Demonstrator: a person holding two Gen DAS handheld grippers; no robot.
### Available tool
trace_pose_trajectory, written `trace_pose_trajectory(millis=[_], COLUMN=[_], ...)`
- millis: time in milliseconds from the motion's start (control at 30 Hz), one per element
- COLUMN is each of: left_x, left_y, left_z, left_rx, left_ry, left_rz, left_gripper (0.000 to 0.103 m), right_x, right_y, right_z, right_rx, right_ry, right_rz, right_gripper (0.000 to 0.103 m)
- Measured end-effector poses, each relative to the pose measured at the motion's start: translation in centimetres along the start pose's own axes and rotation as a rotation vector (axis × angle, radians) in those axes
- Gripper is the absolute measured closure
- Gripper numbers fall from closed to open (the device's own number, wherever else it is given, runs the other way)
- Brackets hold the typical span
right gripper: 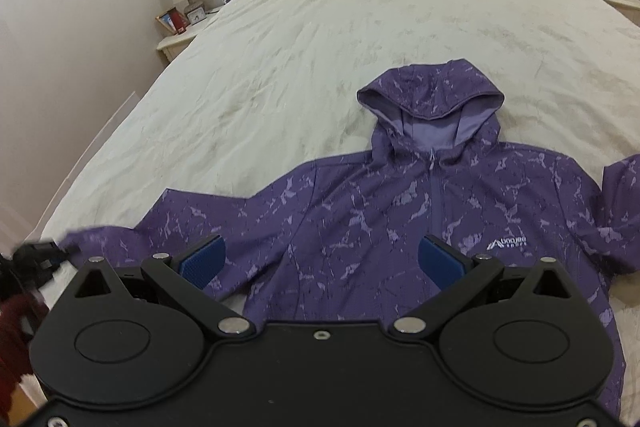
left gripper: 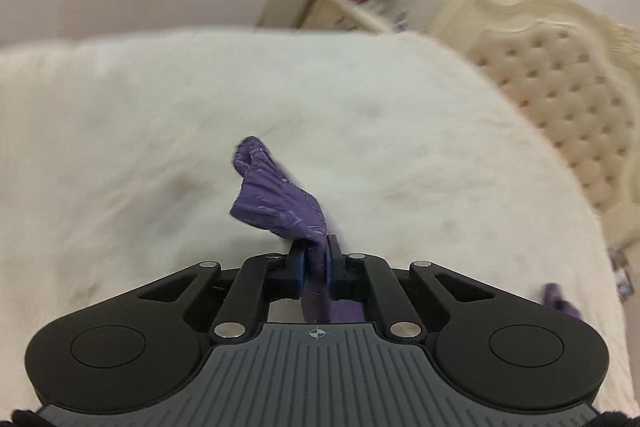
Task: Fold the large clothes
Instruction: 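Lift the sleeve and fold it across the jacket body with the left gripper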
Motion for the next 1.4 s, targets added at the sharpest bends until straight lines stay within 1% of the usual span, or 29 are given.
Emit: trace_pose_trajectory(millis=[100, 200, 267, 367, 467, 500, 600, 733, 867, 1033, 1067, 1100, 1167, 1200, 1233, 1300, 1367, 1400], left_x=[-3.9, -9.0, -12.4, -17.7, -22.5, -24.6, -28.5, -33.6, -37.1, -40.0, -40.4, -41.2, -41.9, -42.1, -42.0, -42.0, -42.2, -42.3], left_y=[1.6, 2.9, 3.3, 3.2, 2.4, 1.7, -0.2, -4.2, -8.5, -13.0, -13.8, -14.3, -15.7, -16.2, -16.8, -17.0, -17.0, -17.1], left_z=[-2.7, -5.4, -6.5, -6.8, -5.7, -5.4, -3.6, -0.1, 4.0, 8.6, 9.3, 9.2, 9.2, 9.7, 9.6, 9.2, 9.1, 8.7], left_rx=[-0.067, -0.145, -0.182, -0.214, -0.211, -0.204, -0.177, -0.097, 0.000, 0.116, 0.139, 0.161, 0.212, 0.236, 0.255, 0.263, 0.262, 0.257], left_ry=[-0.063, -0.142, -0.191, -0.280, -0.371, -0.404, -0.474, -0.548, -0.584, -0.590, -0.587, -0.586, -0.578, -0.580, -0.581, -0.594, -0.613, -0.627], left_rz=[0.083, 0.165, 0.207, 0.260, 0.298, 0.315, 0.364, 0.414, 0.442, 0.476, 0.492, 0.506, 0.520, 0.519, 0.516, 0.519, 0.541, 0.554], left_gripper=[0.094, 0.095, 0.095, 0.095, 0.095, 0.095, 0.095, 0.094, 0.094, 0.094, 0.094, 0.094, 0.088, 0.080, 0.075, 0.071, 0.062, 0.056], right_x=[-0.7, -1.8, -2.8, -4.6, -7.1, -8.0, -11.0, -14.6, -17.6, -20.3, -20.7, -21.1, -21.8, -22.1, -22.3, -22.6, -22.7, -22.8], right_y=[-0.5, -0.9, -1.2, -1.3, -1.1, -1.0, -0.7, -0.3, 0.1, 0.1, 0.0, -0.1, -0.3, -0.4, -0.6, -0.8, -0.9, -0.9], right_z=[-0.1, -0.4, -0.7, -1.4, -2.3, -2.6, -3.4, -4.1, -4.5, -4.4, -4.4, -4.4, -4.3, -4.1, -3.9, -3.7, -3.4, -3.2], right_rx=[0.020, 0.037, 0.049, 0.058, 0.053, 0.052, 0.050, 0.039, 0.039, 0.056, 0.060, 0.063, 0.075, 0.081, 0.087, 0.095, 0.101, 0.104], right_ry=[0.018, 0.038, 0.053, 0.061, 0.057, 0.056, 0.046, 0.025, 0.002, -0.033, -0.042, -0.049, -0.062, -0.068, -0.076, -0.089, -0.102, -0.107], right_rz=[-0.004, -0.010, -0.012, -0.011, 0.016, 0.030, 0.084, 0.123, 0.150, 0.159, 0.162, 0.165, 0.174, 0.178, 0.182, 0.185, 0.186, 0.185], right_gripper=[0.001, 0.001, 0.001, 0.001, 0.001, 0.001, 0.001, 0.001, 0.001, 0.001, 0.001, 0.001, 0.001, 0.001, 0.001, 0.001, 0.001, 0.001])
Point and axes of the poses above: each gripper's, at about its wrist camera, not at the fingertips, and z roughly the way its jaws point, x to its left, y to its top, the point moved 2 cm from there along z, roughly the way its jaws point, and after that the axes turned 9 degrees about z, right-handed, at the moved point
